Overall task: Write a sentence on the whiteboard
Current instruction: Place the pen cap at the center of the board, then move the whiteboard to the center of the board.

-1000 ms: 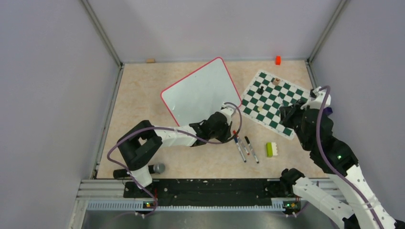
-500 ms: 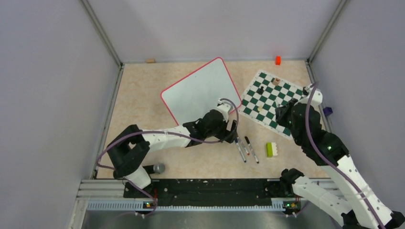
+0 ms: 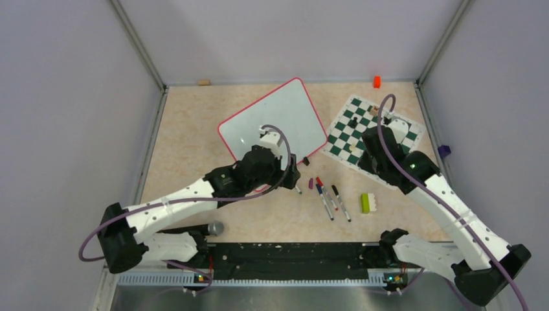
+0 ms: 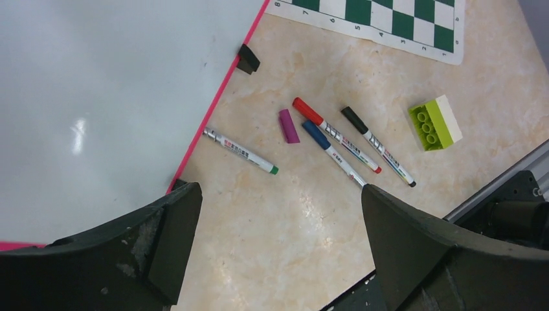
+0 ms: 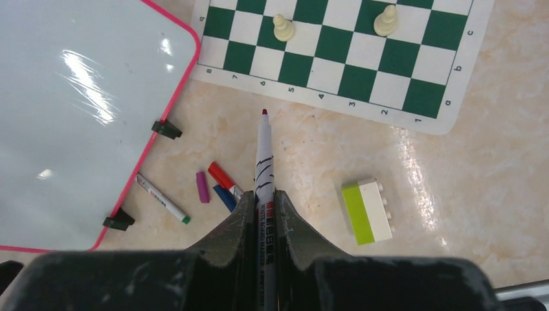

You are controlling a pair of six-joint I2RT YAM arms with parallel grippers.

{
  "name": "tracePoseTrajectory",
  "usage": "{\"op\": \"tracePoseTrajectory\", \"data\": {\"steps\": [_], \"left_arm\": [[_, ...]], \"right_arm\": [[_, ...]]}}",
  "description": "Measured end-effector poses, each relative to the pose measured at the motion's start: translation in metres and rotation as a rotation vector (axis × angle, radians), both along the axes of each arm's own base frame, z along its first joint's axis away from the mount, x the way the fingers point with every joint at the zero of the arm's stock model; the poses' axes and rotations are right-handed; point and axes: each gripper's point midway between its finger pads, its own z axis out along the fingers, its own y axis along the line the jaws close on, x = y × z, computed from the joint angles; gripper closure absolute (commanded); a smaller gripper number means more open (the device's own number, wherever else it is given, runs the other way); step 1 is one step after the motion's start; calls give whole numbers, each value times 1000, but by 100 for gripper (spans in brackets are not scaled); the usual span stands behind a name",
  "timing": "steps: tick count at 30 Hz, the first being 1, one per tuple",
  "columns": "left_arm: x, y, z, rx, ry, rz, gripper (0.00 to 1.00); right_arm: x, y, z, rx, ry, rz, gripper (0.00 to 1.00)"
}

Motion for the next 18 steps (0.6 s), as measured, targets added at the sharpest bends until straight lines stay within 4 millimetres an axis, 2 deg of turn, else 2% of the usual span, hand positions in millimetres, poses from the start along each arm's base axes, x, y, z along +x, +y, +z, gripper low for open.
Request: {"op": "tracePoseTrajectory", "data": {"steps": [5,8,10,14,18], "left_arm": [[-8,36,30,-63,-24,83,1],[-6,63,41,-99,-41,143,1],[2,82,38,-107,-43,198,1],[15,129,15,-91,-16,322,1],[18,165,7,-105,-10,415,1]], "right_arm": [[1,11,-6,8,59,39,100],[-2,18,-5,25,64,83,100],[-3,31,-2,64,63,158,100],[-1,55,8,127,33,280,100],[7,57,22,134,-37,311,100]]}}
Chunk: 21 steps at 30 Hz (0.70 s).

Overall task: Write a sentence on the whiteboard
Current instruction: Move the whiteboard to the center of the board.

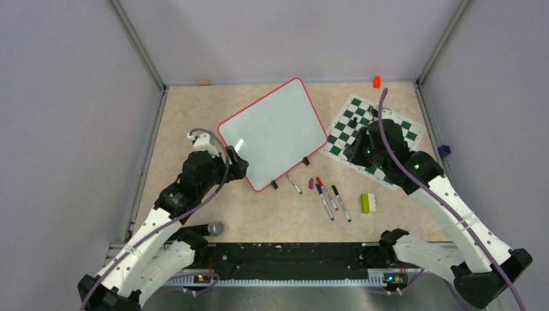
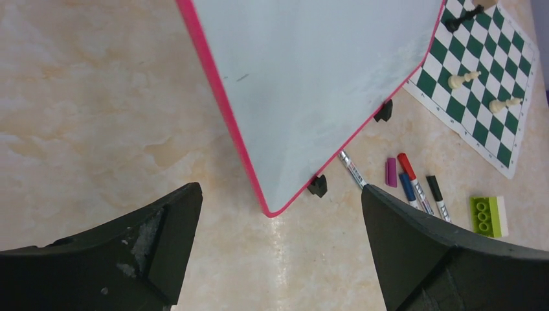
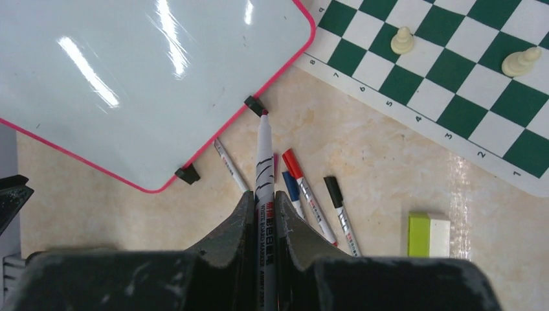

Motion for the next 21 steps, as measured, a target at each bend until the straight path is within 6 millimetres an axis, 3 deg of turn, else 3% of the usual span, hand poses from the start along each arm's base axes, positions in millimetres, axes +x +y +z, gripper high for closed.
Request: {"op": "tracePoseTrajectory", "data": {"steps": [6,12,17,21], "left_arm": [[12,28,-18,-81,4,67,1],[24,30,-48,-192,22,47,2],[33,17,-49,-244,-48,-31,14],[42,9,-48,-260,-91,-74,33]], "right_arm": [[25,-9,9,51,-22,-35,100],[53,-23,32,170,-99,-74,100],[60,-5,53,228,-197,32,100],[69,3,53,250,-260,71,100]]}}
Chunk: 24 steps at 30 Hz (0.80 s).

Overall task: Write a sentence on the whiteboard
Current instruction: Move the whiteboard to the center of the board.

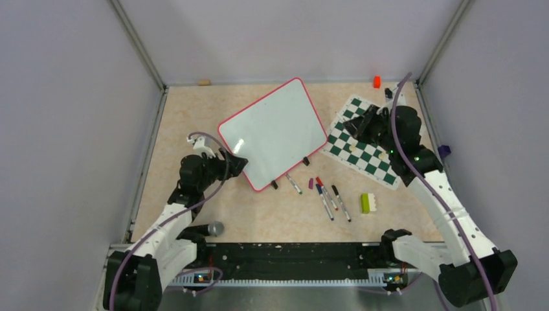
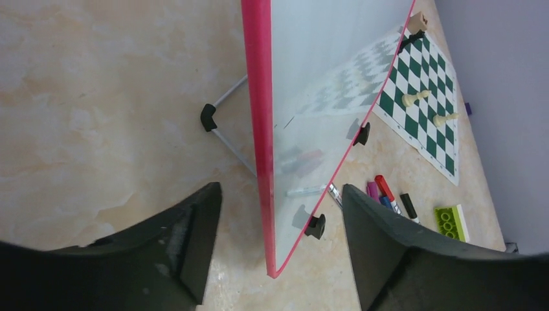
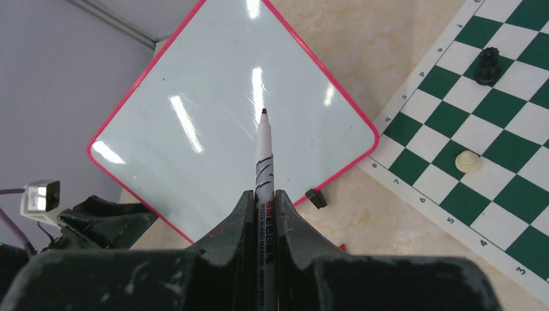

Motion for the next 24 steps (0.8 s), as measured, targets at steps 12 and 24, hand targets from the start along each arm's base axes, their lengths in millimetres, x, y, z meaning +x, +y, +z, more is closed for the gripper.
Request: {"op": "tracePoseTrajectory", "data": {"steps": [12,24], "left_arm": [[11,-4,-5,48,-47,-46,52],[12,-3,-13,91,-52,-70,60]], "right_arm": [[108,-8,-72,-73,112,-105,100],[209,5,-133,-49,194,21,100]]}}
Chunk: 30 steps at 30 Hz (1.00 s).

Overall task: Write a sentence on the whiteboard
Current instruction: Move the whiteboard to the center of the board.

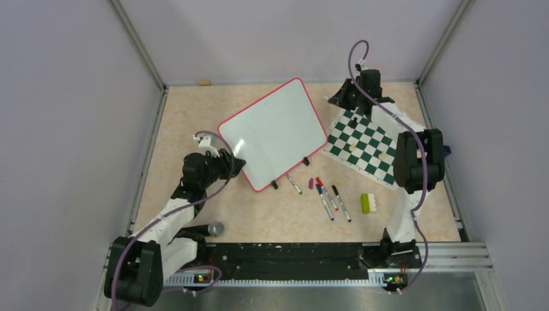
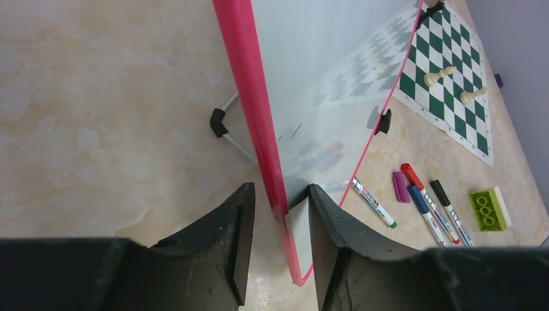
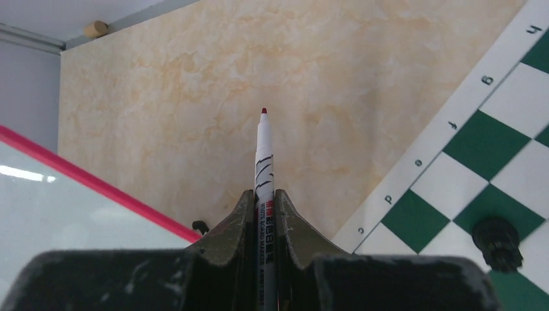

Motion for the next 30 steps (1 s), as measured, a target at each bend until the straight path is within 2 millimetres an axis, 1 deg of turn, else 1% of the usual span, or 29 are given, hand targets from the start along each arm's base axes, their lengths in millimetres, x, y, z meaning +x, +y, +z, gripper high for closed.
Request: {"op": "tracePoseTrajectory", "data": {"steps": [3,6,10,13,14,16,20,25,30], "left_arm": [[0,0,-4,11,8,-7,64],[0,-1,-3,21,1,-20,68],[0,-3,-3,20,-3,-37,85],[2,-10,3,-5,-12,-66,97],[3,-13,5,-15,-13,-84,100],[4,-21,11,-35,-19,-122,100],[10,-28,13,-49,-13,-163,100],[17,-32,10,-55,6,-181,100],[17,-32,11,-56,8,-183,100]], "right_arm": [[15,10,-14,19,17,49,100],[19,20,-28,47,48,105,100],[18,35,-43,92,96,192,100],[14,44,-52,125,130,249,100],[11,46,-54,135,139,264,100],[6,49,-57,151,158,291,100],[6,45,-56,159,149,306,100],[6,37,-61,162,143,295,100],[0,33,-69,166,155,288,100]]}}
